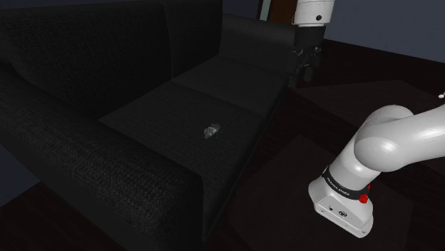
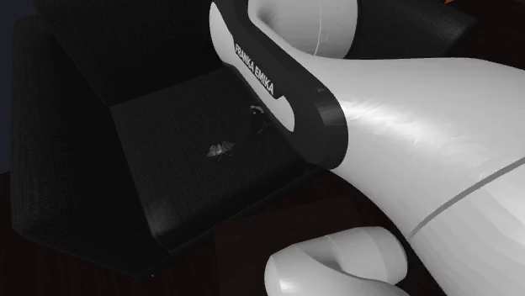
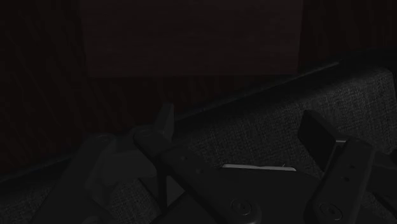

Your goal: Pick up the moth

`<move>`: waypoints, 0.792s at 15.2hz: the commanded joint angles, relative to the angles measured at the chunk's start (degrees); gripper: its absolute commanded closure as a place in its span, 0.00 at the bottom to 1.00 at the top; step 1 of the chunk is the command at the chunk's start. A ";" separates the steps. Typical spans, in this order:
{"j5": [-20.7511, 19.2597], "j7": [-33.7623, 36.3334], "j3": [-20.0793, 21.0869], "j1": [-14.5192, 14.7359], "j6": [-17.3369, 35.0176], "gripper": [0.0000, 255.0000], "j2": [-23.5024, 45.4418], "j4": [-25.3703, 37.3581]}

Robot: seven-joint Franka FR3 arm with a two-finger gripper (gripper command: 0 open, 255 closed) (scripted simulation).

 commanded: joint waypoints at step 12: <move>7.72 22.80 12.59 -1.54 22.98 0.00 13.38 -4.35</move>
